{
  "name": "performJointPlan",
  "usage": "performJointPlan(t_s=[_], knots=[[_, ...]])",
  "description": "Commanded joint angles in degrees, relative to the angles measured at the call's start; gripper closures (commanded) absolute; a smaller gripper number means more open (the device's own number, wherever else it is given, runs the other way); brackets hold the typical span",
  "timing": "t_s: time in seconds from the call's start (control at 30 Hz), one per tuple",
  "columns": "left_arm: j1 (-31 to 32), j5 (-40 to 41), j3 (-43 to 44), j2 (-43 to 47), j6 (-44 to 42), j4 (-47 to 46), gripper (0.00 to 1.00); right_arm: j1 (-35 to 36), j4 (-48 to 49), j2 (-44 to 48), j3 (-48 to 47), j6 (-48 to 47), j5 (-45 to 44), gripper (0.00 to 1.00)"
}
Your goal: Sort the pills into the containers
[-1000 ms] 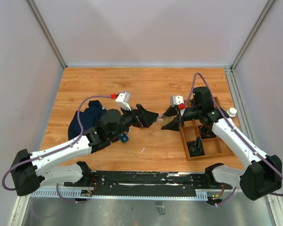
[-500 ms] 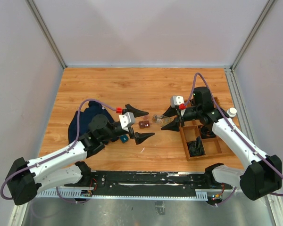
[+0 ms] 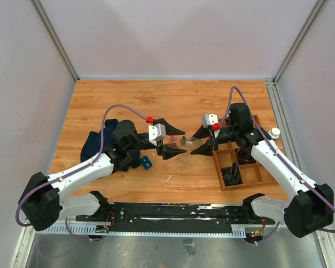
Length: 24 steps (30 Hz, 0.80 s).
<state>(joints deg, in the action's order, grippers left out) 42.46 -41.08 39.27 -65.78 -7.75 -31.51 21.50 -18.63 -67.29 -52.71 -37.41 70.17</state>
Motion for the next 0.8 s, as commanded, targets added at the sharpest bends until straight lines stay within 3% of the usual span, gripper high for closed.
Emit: performJointPlan(t_s=[0.0, 0.3, 0.37, 0.5, 0.57, 0.67, 0.77], knots=[[-0.4, -2.8, 2.8, -1.9, 1.6, -2.6, 0.36, 0.1, 0.7, 0.5, 0.2, -0.7, 1.9, 1.0], [-0.5, -2.7, 4.0, -3.8, 1.6, -1.3, 0.44, 0.1, 0.7, 0.6, 0.2, -0.7, 2.0, 0.99], [-0.6, -2.8, 4.4, -4.1, 1.6, -0.5, 0.54, 0.1, 0.6, 0.6, 0.2, -0.7, 2.0, 0.99], [-0.9, -2.4, 4.8, -4.6, 4.4, -0.2, 0.88, 0.1, 0.7, 0.7, 0.1, -0.7, 1.8, 0.99], [-1.0, -1.2, 4.7, -4.5, 9.0, -0.4, 0.99, 0.1, 0.6, 0.7, 0.1, -0.7, 1.6, 0.99], [-0.7, 4.3, 3.4, -3.1, 18.9, -1.7, 1.0, 0.1, 0.6, 0.7, 0.0, -0.7, 0.9, 1.0], [1.7, 18.1, -1.7, 1.5, 31.5, -5.5, 1.0, 0.1, 0.7, 0.4, 0.0, -0.5, 0.5, 0.99]])
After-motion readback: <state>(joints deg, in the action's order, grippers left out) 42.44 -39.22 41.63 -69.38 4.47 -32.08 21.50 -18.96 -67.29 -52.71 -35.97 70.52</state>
